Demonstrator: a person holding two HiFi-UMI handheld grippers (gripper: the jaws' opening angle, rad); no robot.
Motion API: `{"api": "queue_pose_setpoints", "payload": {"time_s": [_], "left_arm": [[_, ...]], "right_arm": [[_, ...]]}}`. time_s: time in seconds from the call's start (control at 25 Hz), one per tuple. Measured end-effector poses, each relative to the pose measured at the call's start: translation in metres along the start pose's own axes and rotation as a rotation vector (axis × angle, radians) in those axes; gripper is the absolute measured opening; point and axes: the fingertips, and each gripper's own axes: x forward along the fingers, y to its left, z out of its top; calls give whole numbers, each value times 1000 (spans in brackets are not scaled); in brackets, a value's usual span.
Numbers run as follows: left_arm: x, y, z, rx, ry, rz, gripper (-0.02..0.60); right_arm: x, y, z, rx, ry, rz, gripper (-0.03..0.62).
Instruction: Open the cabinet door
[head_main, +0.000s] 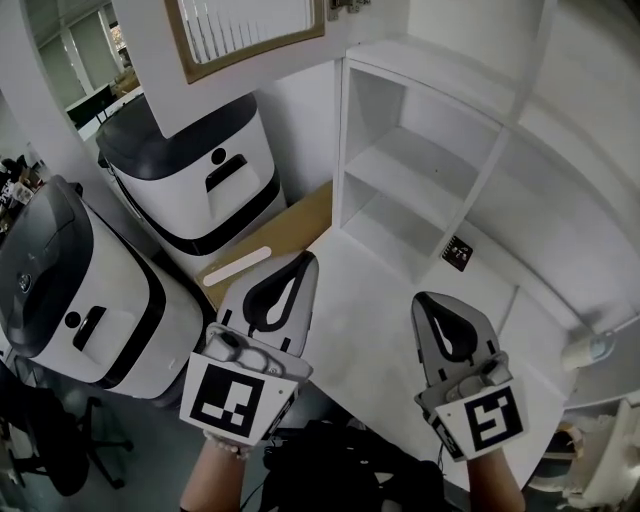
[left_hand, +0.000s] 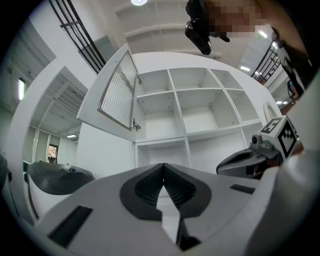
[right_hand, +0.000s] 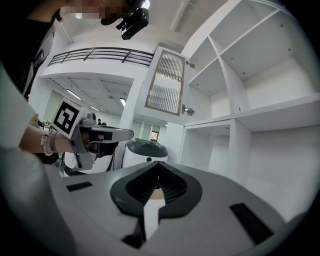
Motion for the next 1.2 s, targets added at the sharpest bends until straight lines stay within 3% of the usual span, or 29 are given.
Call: {"api": "queue_pose_setpoints", "payload": {"time_s": [0.24, 1.2], "left_arm": [[-2, -22, -8, 7, 18, -44, 2], [-7, -41, -21, 31, 59, -57, 2]], "right_arm": [[-6, -3, -6, 11, -5, -30, 2], [-16, -4, -17, 24, 20, -32, 2]]}}
